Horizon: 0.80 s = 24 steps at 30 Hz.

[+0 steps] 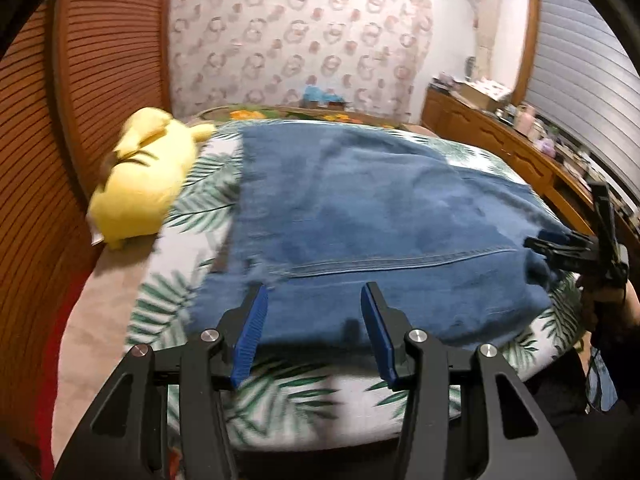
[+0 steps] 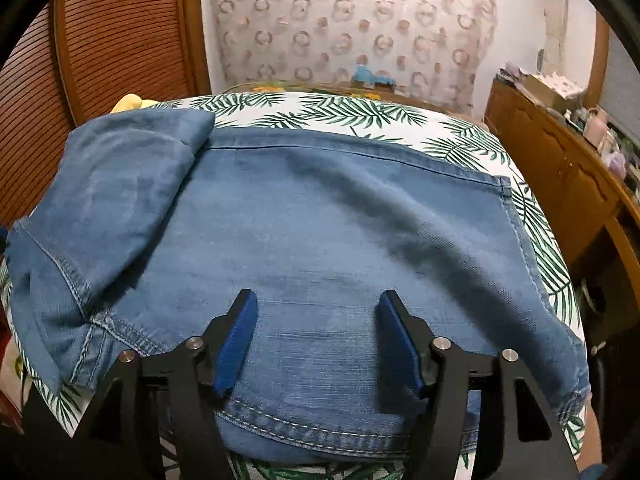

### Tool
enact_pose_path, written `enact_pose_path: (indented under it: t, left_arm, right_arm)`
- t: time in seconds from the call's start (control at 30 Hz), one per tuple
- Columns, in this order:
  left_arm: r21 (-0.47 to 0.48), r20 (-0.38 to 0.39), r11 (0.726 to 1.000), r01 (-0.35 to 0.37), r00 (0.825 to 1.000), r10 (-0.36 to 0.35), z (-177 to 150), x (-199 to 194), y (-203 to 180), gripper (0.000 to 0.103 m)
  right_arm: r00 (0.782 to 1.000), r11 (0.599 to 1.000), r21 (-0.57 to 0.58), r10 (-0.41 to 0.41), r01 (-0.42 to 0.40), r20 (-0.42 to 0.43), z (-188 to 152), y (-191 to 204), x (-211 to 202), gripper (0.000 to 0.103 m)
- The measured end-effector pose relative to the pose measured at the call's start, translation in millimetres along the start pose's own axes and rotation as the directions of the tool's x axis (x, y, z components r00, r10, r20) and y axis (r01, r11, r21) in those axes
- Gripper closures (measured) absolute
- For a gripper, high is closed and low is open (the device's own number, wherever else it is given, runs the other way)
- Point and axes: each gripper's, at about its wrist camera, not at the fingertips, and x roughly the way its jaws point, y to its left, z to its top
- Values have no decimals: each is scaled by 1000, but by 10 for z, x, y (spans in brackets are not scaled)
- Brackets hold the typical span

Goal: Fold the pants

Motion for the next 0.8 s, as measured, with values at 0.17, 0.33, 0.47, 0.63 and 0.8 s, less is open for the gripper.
enact_pose_path:
  t: [0.17,0.33,0.47,0.63,0.8]
  left_arm:
    - [-33,-18,998,-58,998,58,-57,40,216,53]
    - [-35,-44,998,-55,998,54,-71,155,262,53]
    - [-2,-48,999,-39,998,38,-70,183,198,81]
    - [41,-19,999,-20,1000,21,-24,66,147,99]
    - [9,57,998,-63,996,62,78,-132,255,100]
  right_arm:
    - [1000,1000,9,-3,3,26,-70,-2,-6,36]
    - [1000,1000,1,-3,3,23,-94,37,27,36]
    - [1000,1000,0,-4,4,26,-88,32,41,36]
    - [1000,1000,0,-5,5,26,-94,39,45,36]
    - [1000,1000,-1,-6,6,27,-100,41,46,36]
